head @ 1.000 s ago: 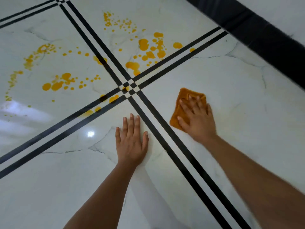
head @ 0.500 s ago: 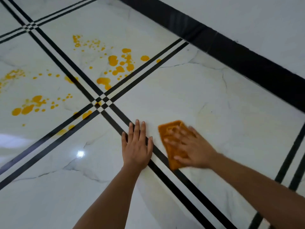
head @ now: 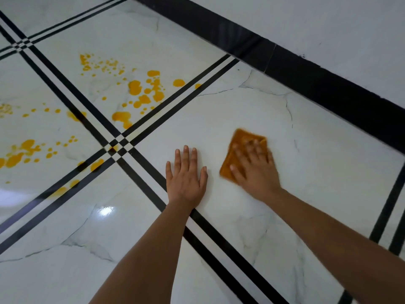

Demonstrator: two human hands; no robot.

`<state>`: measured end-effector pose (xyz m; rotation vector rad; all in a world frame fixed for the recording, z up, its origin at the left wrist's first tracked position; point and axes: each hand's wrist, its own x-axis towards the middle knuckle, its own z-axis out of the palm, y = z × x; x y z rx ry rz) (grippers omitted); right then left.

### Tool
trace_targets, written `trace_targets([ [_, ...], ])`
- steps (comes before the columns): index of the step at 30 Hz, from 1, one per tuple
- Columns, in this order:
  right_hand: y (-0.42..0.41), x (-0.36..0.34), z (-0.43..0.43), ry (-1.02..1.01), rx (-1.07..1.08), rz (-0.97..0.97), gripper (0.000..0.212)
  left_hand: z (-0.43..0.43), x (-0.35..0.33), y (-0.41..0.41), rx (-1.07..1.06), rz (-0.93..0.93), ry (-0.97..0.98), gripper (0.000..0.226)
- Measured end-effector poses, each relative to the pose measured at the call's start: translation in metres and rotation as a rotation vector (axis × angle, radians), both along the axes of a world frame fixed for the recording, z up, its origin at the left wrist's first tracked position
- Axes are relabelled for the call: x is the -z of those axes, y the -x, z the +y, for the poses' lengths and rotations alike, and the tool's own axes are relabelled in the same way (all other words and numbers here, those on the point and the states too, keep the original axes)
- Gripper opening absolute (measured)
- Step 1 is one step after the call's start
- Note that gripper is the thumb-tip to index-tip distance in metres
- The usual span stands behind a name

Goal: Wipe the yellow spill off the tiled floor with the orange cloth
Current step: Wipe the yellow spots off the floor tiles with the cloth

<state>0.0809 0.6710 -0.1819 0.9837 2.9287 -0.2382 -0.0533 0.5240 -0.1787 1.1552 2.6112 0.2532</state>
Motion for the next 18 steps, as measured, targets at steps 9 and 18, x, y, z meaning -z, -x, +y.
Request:
trace_targets([
  [9, 0.006, -0.001, 0.032, 0.028, 0.295, 0.007, 0.067, 0.019, 0.002, -0.005, 0.041, -0.005, 0.030, 0.060],
  [18, -0.012, 0.002, 0.084, 0.014, 0.287, 0.003, 0.067, 0.055, 0.005, -0.001, 0.046, 0.006, 0.014, 0.060],
])
